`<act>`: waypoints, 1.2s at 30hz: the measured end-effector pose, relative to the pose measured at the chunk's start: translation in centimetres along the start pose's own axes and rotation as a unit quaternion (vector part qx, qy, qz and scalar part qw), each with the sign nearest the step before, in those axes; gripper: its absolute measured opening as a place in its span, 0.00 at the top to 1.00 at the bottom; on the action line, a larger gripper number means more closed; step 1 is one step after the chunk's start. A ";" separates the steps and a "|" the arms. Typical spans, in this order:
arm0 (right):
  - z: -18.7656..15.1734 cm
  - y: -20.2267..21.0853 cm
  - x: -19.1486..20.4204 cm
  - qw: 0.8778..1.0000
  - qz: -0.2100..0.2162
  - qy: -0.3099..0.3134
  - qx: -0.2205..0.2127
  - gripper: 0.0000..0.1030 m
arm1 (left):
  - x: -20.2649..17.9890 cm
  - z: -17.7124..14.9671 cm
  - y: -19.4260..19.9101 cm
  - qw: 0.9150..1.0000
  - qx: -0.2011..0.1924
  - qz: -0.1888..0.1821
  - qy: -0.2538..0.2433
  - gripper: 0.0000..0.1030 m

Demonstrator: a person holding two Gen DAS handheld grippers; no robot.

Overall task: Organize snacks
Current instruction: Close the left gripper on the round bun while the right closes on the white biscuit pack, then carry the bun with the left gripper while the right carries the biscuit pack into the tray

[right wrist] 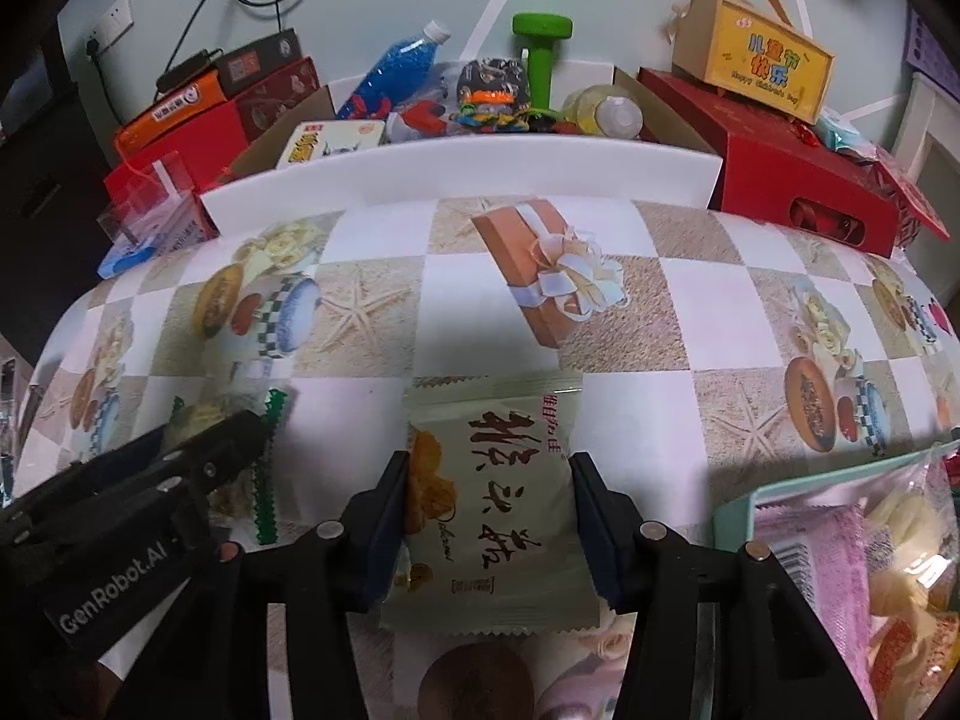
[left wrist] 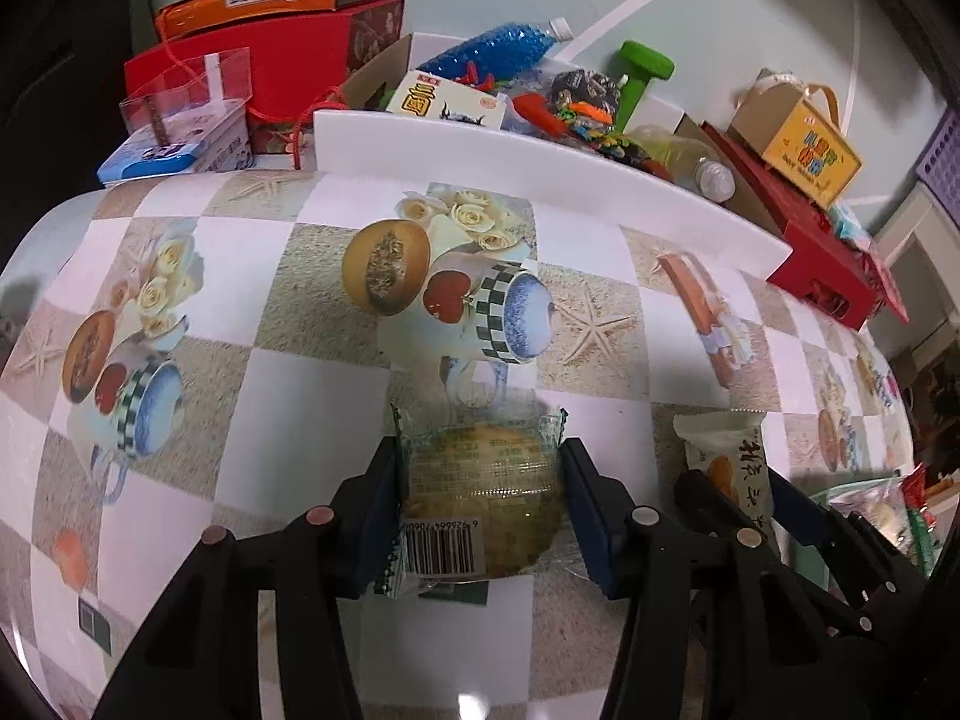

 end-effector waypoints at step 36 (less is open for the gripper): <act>-7.5 20.1 -21.1 0.987 -0.063 -0.124 -0.076 0.47 | -15.0 -10.5 13.9 0.987 -0.038 -0.120 -0.102 0.47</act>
Point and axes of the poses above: each gripper's, at about its wrist camera, not at the fingertips, and y roughly against the way its jaws point, x to its left, z to its top, the point moved 2 cm from there along -y, roughly the way its jaws point, and after that the axes turned 5 degrees about z, right-handed, at the moved point
